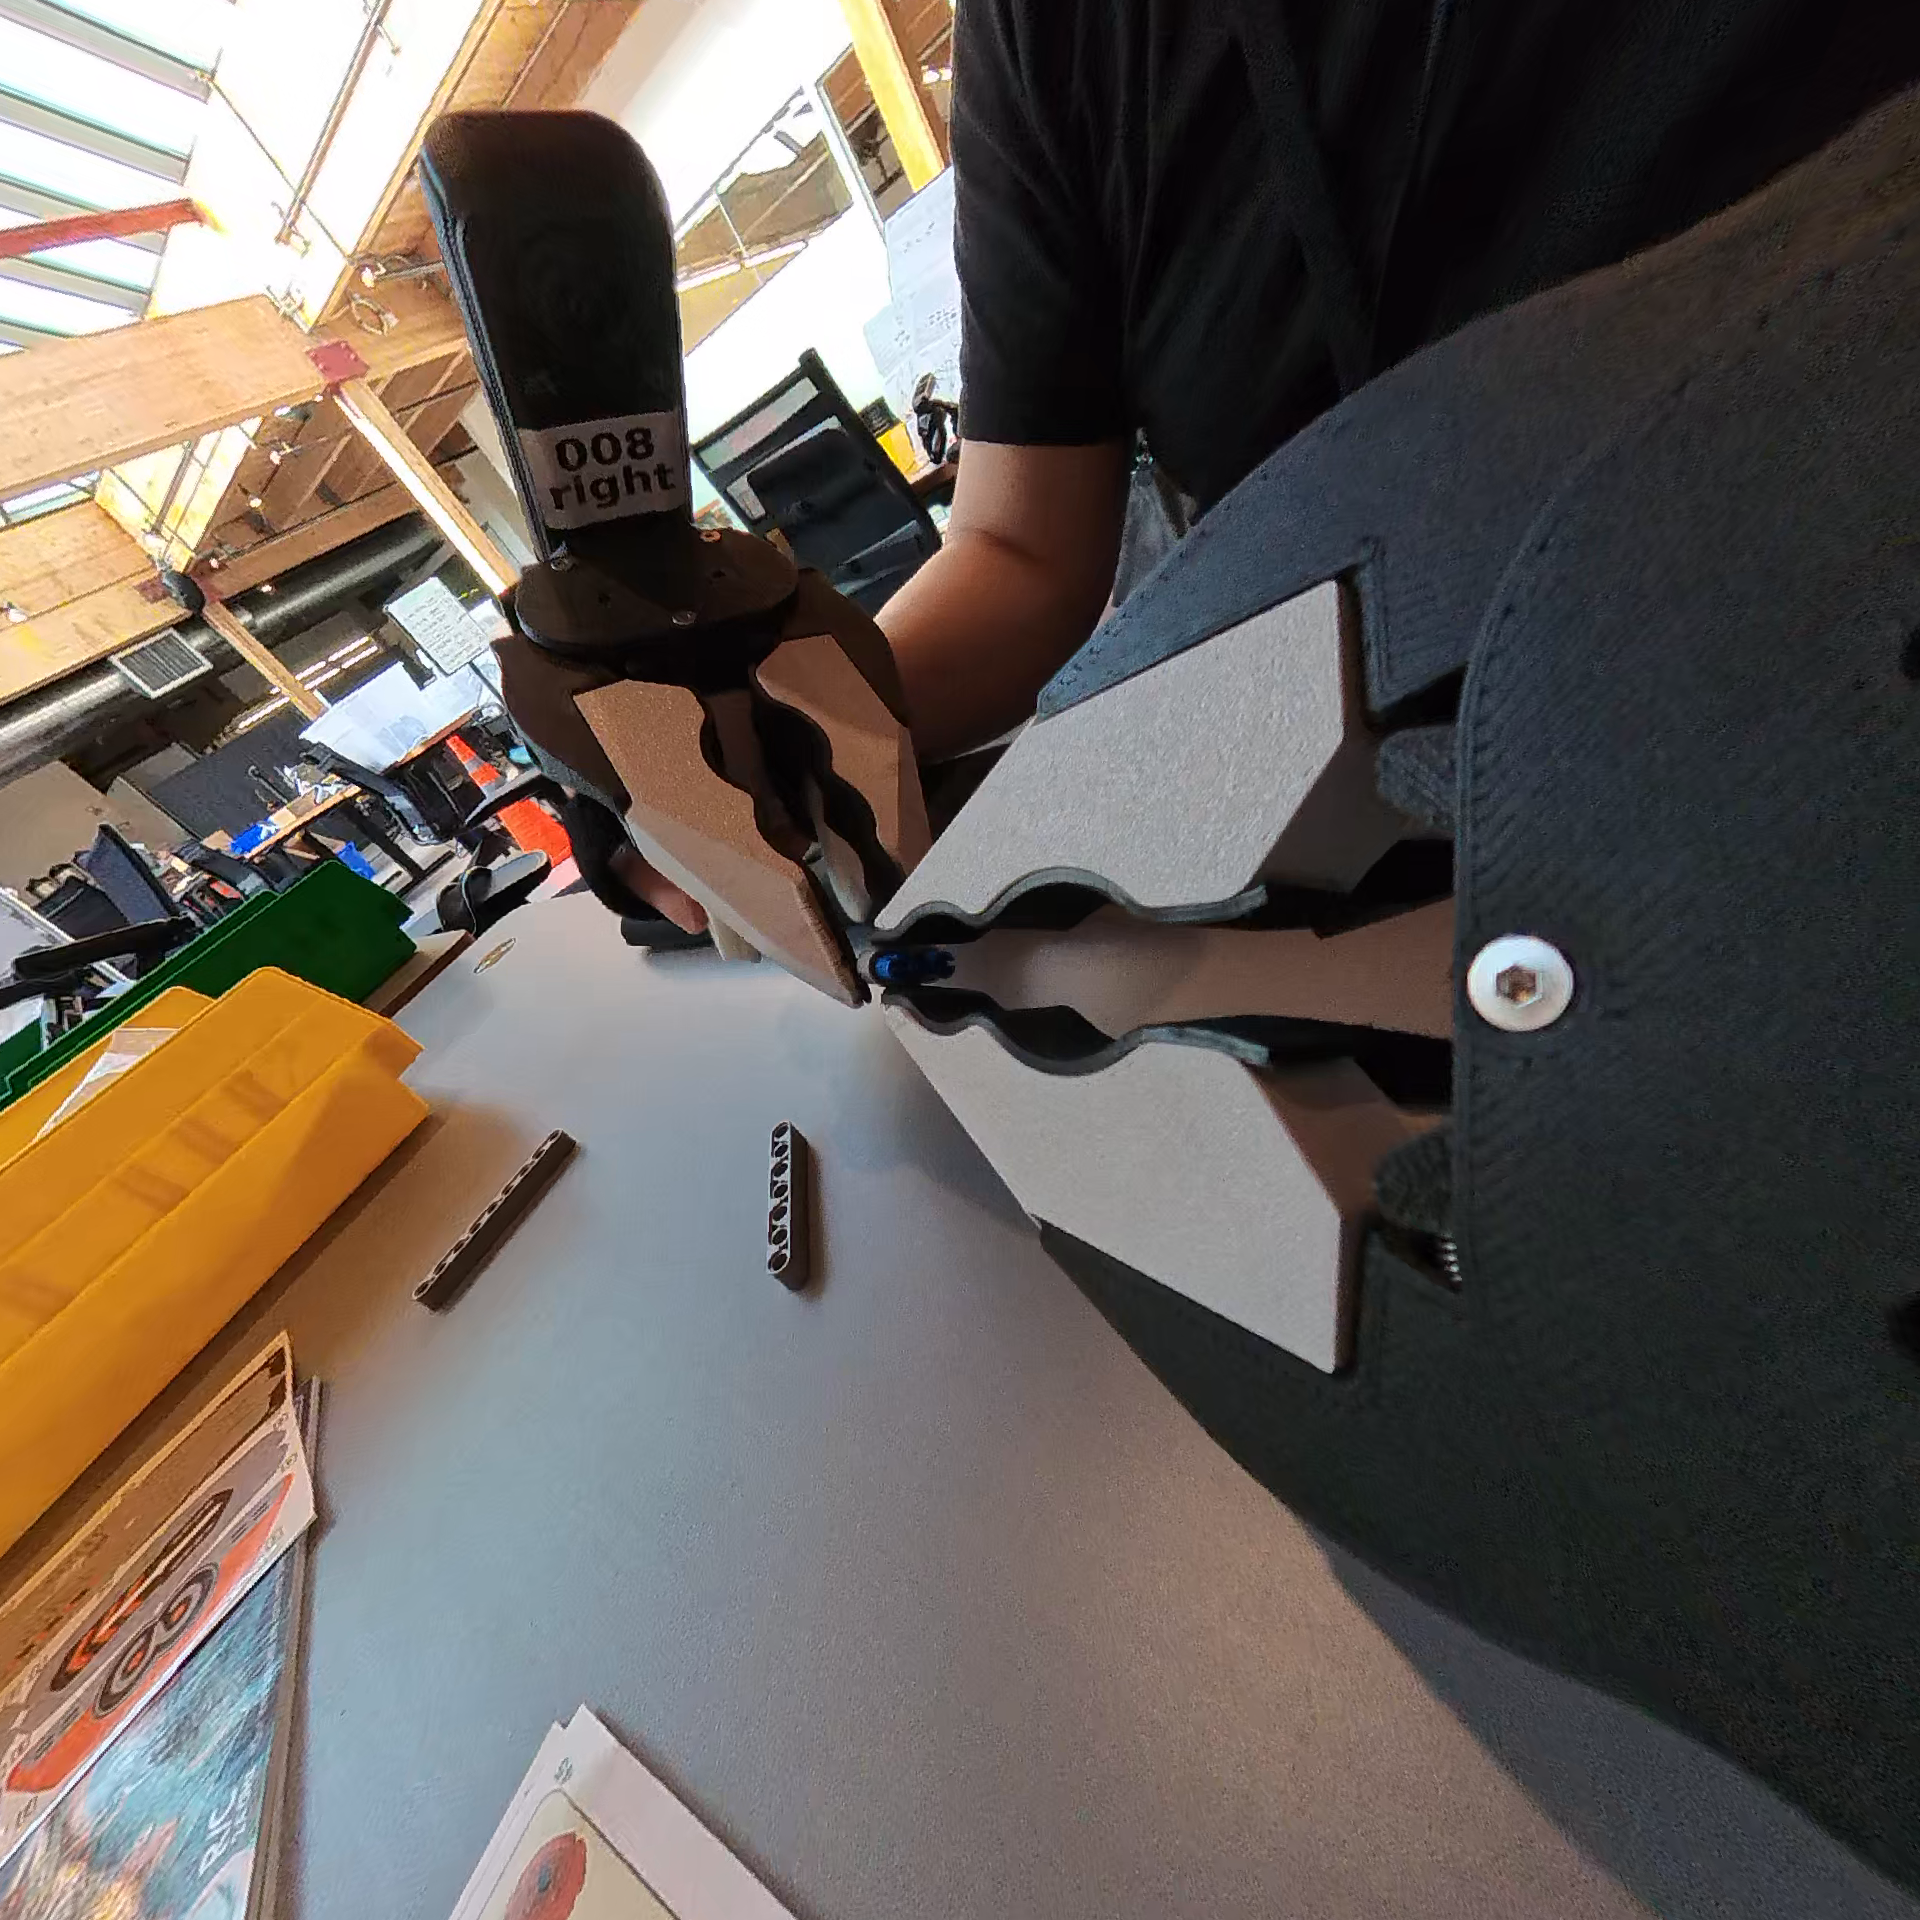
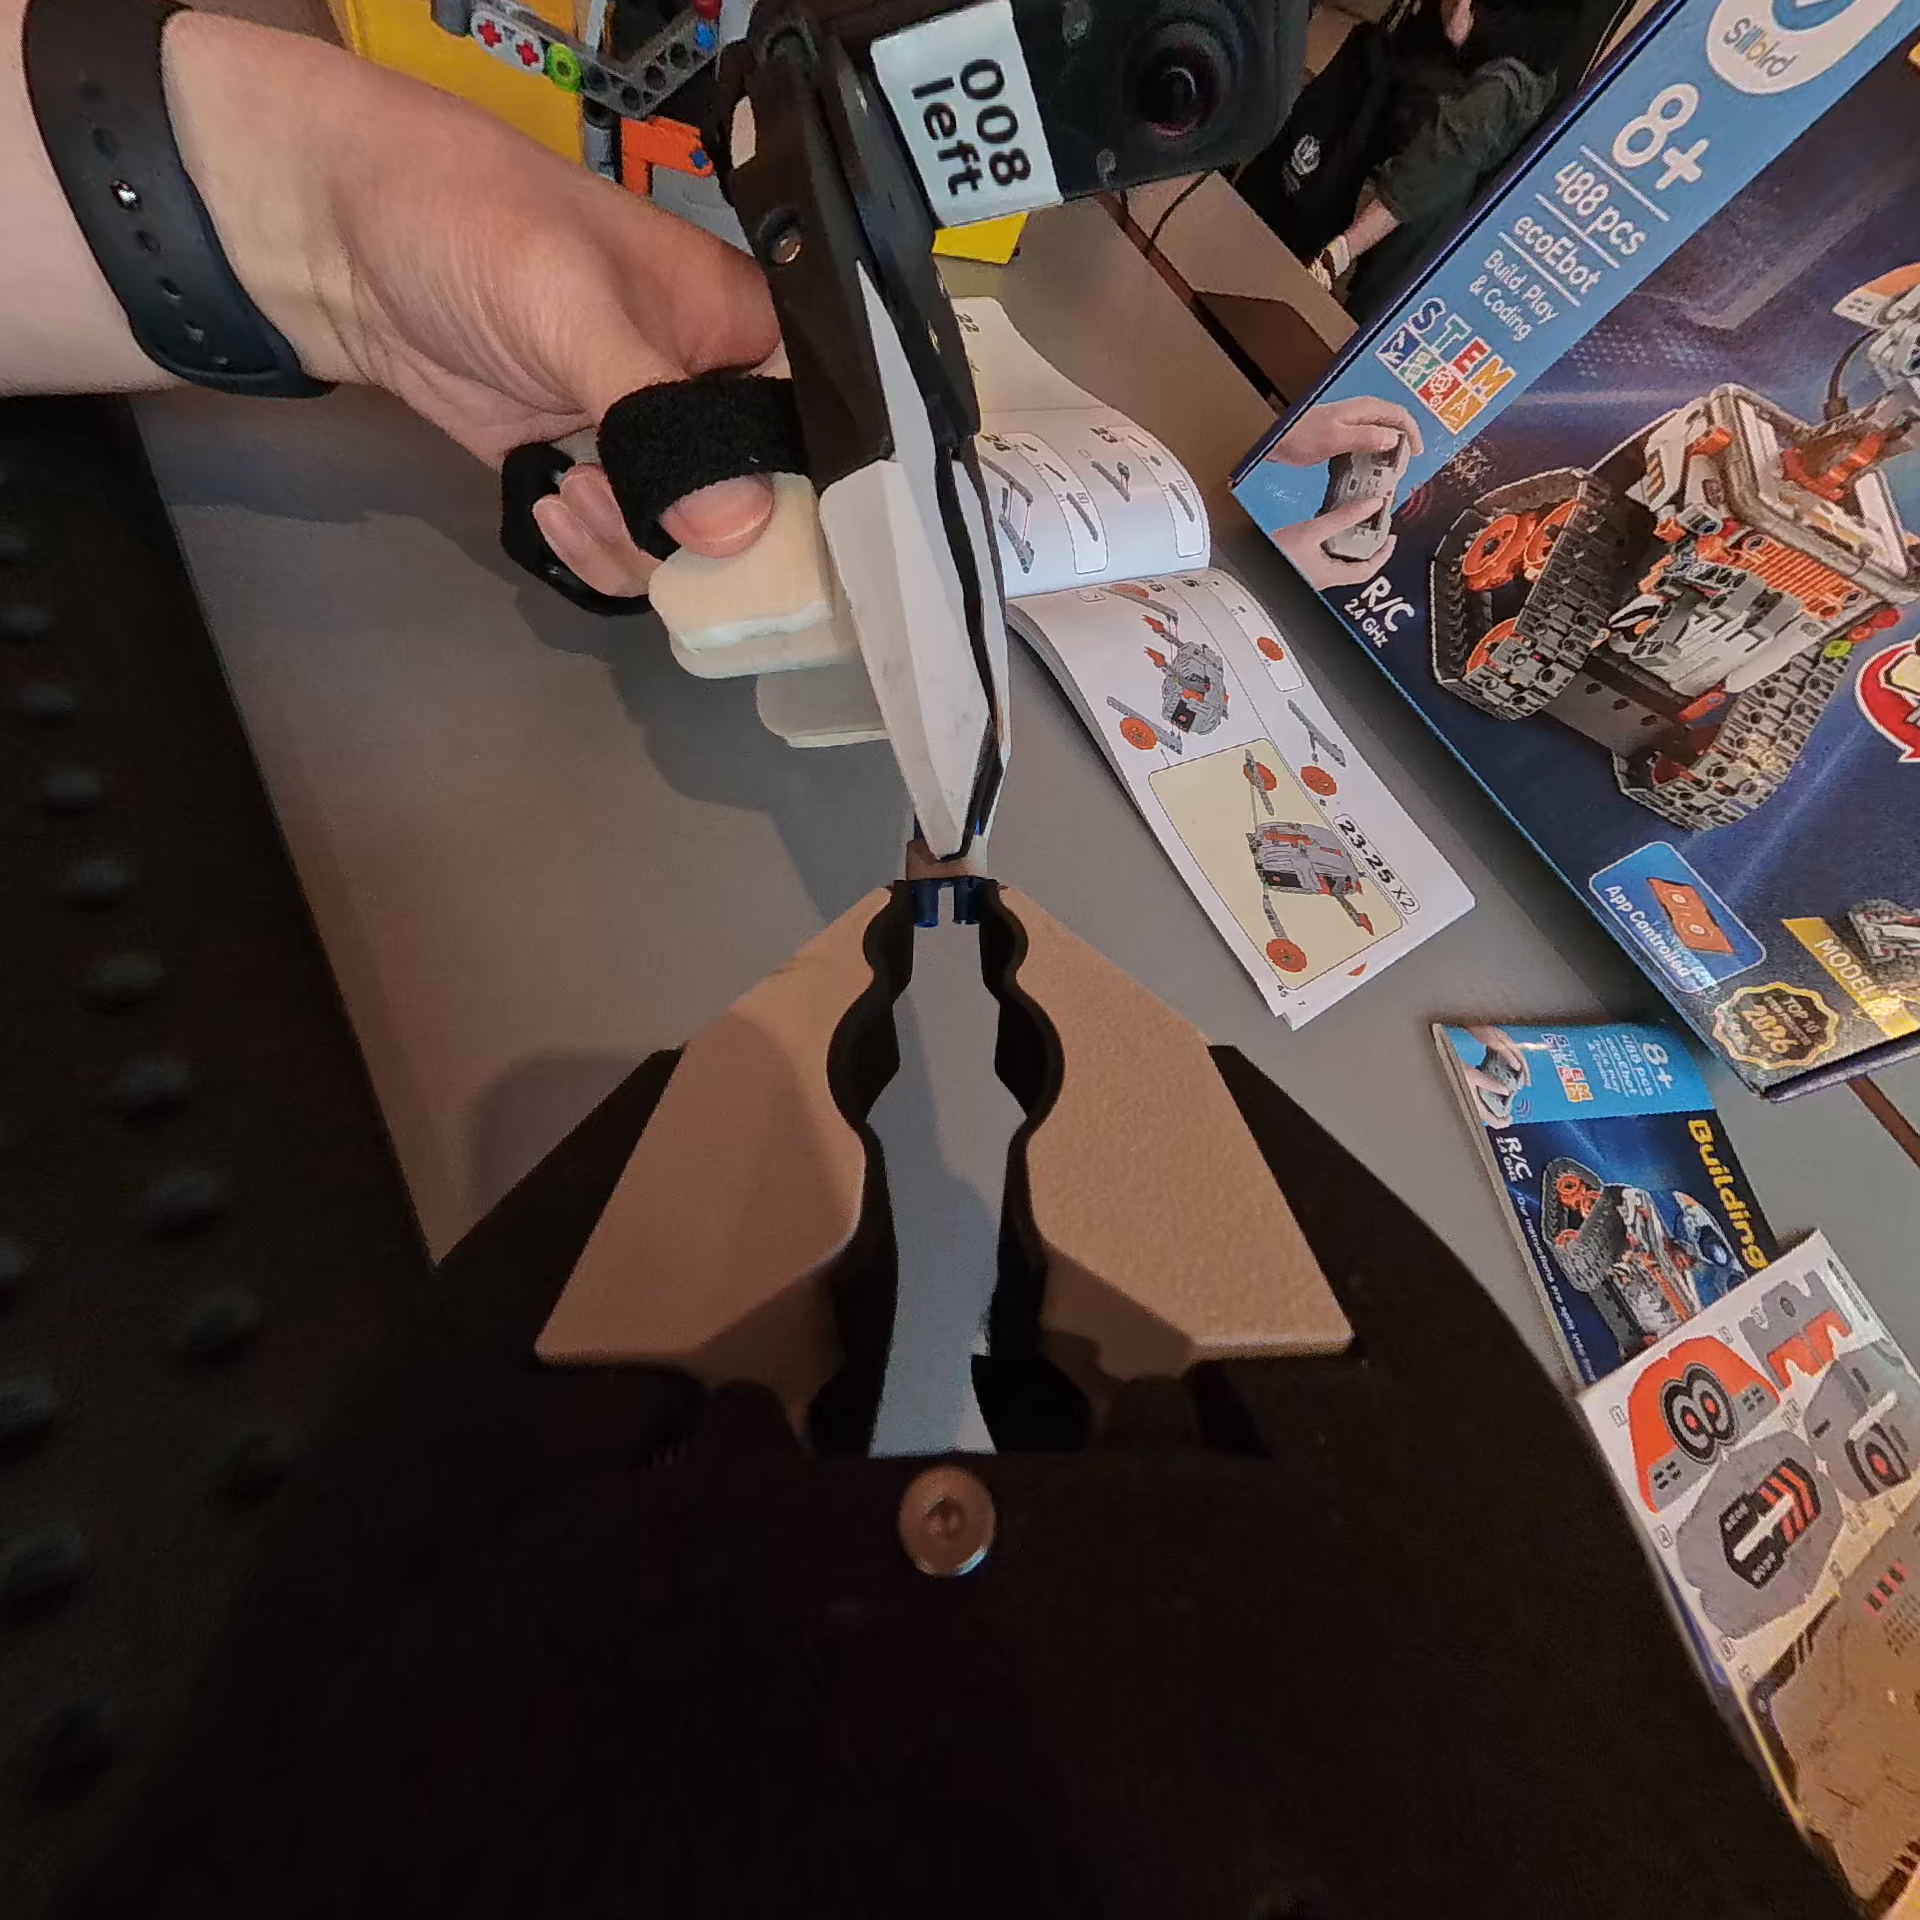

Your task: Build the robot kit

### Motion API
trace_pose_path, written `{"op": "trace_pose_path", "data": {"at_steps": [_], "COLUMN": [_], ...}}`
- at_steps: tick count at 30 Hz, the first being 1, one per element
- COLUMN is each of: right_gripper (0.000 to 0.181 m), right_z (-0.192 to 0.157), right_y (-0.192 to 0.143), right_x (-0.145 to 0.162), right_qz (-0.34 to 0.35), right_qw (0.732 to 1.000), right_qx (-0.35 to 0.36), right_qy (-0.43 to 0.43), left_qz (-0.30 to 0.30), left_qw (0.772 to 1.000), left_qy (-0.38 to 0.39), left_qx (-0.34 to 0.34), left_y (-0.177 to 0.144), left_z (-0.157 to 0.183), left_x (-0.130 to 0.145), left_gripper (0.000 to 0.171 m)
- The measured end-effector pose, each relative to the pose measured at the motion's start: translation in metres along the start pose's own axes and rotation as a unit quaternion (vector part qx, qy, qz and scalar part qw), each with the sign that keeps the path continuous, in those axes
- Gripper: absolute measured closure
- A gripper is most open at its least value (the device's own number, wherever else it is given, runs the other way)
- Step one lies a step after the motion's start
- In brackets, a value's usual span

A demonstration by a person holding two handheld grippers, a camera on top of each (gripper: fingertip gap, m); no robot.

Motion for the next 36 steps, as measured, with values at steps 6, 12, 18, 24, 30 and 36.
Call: {"op": "trace_pose_path", "data": {"at_steps": [6, 12, 18, 24, 30, 36], "right_gripper": [0.171, 0.171, 0.171, 0.170, 0.170, 0.157], "right_z": [-0.002, -0.002, -0.001, 0.001, 0.001, 0.044], "right_y": [0.002, 0.004, 0.005, 0.005, 0.005, -0.009], "right_x": [0.000, 0.001, 0.001, 0.001, 0.000, 0.046], "right_qz": [0.007, 0.003, 0.003, 0.005, 0.013, -0.070], "right_qw": [1.000, 1.000, 1.000, 1.000, 1.000, 0.982], "right_qx": [0.000, 0.003, 0.011, 0.016, 0.016, 0.040], "right_qy": [0.009, 0.007, 0.004, 0.007, 0.010, 0.173], "left_qz": [-0.008, -0.011, -0.007, -0.006, -0.009, 0.014], "left_qw": [1.000, 1.000, 1.000, 1.000, 1.000, 0.999], "left_qy": [-0.002, -0.001, 0.002, -0.003, 0.002, -0.001], "left_qx": [-0.003, -0.010, -0.016, -0.015, -0.017, -0.039], "left_y": [-0.002, -0.001, -0.002, -0.002, -0.004, -0.011], "left_z": [-0.001, -0.003, -0.005, -0.005, -0.004, -0.011], "left_x": [0.002, 0.003, 0.001, 0.001, 0.001, -0.006], "left_gripper": [0.166, 0.166, 0.166, 0.166, 0.166, 0.166]}}
Point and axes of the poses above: each gripper's, where its closed fingertips meet, y out along the fingers, x out of its underside, z = x × y across the jaws, the point moved 2 cm from there along -y, back along the fingers, and after that the axes turned 2 degrees about -y, right-handed, at the moved point
